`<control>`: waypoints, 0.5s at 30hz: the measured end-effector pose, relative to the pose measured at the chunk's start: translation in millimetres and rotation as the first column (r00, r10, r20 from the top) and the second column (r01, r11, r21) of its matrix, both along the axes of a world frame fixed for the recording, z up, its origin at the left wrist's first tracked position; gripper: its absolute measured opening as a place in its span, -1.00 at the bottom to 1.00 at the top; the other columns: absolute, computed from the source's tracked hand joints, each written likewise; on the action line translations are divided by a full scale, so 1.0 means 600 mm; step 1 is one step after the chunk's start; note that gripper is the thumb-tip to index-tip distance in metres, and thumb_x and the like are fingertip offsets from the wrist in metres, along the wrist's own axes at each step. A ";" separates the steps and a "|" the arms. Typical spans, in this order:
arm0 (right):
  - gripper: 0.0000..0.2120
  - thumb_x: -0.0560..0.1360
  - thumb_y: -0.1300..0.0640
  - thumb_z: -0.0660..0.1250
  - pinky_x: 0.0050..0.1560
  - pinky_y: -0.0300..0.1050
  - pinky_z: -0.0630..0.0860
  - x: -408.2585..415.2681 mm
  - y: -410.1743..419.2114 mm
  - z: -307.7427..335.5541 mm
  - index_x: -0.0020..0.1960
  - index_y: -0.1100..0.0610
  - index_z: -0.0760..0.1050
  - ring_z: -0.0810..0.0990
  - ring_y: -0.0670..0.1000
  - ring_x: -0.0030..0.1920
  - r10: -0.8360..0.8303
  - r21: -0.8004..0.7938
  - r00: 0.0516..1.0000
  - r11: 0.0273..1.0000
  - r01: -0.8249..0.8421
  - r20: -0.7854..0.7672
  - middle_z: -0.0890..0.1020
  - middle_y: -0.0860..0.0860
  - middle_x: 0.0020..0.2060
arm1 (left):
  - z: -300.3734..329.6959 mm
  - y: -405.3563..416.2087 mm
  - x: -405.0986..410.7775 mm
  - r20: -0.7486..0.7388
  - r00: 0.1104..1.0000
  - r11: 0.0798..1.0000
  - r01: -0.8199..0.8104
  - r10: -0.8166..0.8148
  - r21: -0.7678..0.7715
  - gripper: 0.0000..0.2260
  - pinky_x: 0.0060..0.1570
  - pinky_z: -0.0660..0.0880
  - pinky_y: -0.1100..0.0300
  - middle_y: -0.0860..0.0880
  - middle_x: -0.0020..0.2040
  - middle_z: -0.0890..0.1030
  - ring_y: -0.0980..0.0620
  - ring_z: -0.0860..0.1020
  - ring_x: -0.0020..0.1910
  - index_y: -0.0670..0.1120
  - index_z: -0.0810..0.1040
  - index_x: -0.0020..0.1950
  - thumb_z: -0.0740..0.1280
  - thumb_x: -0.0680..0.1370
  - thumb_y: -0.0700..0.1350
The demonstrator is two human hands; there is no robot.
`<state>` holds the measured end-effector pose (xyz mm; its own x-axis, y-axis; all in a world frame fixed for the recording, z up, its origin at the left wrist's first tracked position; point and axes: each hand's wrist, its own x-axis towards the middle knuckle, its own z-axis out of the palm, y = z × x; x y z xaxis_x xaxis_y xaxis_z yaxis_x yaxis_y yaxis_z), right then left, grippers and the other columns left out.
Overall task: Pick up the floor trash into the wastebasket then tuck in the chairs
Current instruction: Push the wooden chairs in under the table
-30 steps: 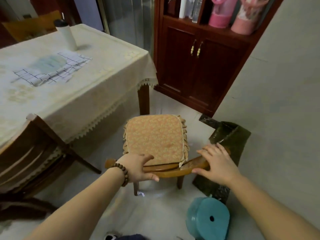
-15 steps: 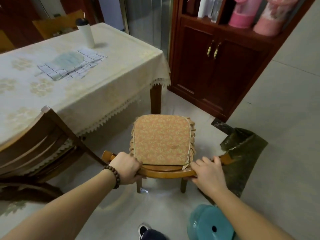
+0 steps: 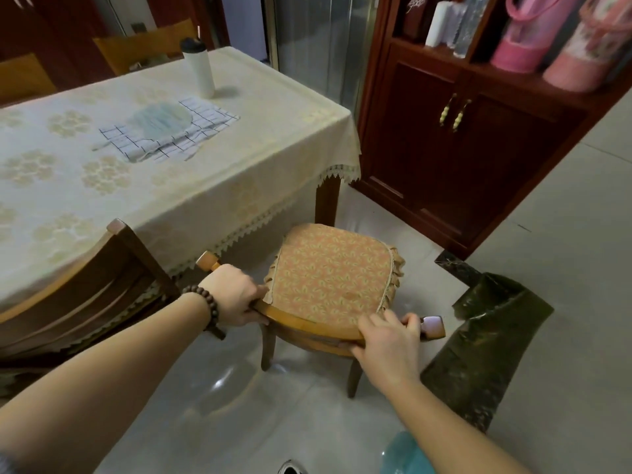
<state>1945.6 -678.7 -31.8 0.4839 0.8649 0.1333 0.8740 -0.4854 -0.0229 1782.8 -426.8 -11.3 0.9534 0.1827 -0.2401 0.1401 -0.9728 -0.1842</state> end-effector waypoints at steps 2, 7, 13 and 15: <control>-0.61 0.11 -0.12 0.57 -0.07 0.04 0.21 -0.015 0.011 -0.010 -0.16 0.00 0.57 0.55 0.06 -0.21 0.011 -0.001 1.000 1.000 -0.011 -0.012 0.62 -0.09 -0.31 | -0.010 0.012 -0.015 0.007 1.000 1.000 -0.004 0.004 -0.004 -0.50 -0.11 0.53 0.11 0.08 -0.20 0.60 0.02 0.59 -0.20 0.05 0.52 -0.04 0.09 0.43 0.42; -0.61 0.07 -0.08 0.60 -0.05 0.04 0.29 0.018 0.001 -0.027 -0.19 -0.02 0.56 0.53 0.03 -0.19 0.084 0.004 0.996 0.996 -0.084 -0.004 0.61 -0.12 -0.30 | -0.043 -0.029 -0.026 0.067 0.995 0.997 -0.070 0.073 -0.039 -0.52 -0.09 0.52 0.12 0.07 -0.19 0.60 0.03 0.58 -0.20 0.03 0.53 -0.04 0.08 0.47 0.38; -0.60 0.11 -0.11 0.59 -0.05 0.04 0.31 0.132 0.024 -0.003 -0.18 0.00 0.52 0.51 0.03 -0.19 0.301 -0.001 0.949 0.953 -0.302 0.096 0.59 -0.11 -0.29 | -0.040 -0.092 0.002 0.067 0.959 0.959 -0.270 0.276 -0.088 -0.60 -0.18 0.47 0.18 0.08 -0.20 0.58 0.05 0.57 -0.22 0.04 0.49 -0.04 0.10 0.51 0.34; -0.62 0.13 -0.13 0.57 -0.06 0.00 0.21 0.170 0.045 0.007 -0.20 0.00 0.51 0.52 0.02 -0.19 0.394 -0.029 0.909 0.919 -0.394 0.132 0.59 -0.12 -0.29 | -0.035 -0.106 0.017 0.070 0.938 0.937 -0.333 0.341 -0.103 -0.62 -0.18 0.43 0.20 0.08 -0.18 0.57 0.06 0.56 -0.19 0.04 0.48 -0.02 0.11 0.52 0.31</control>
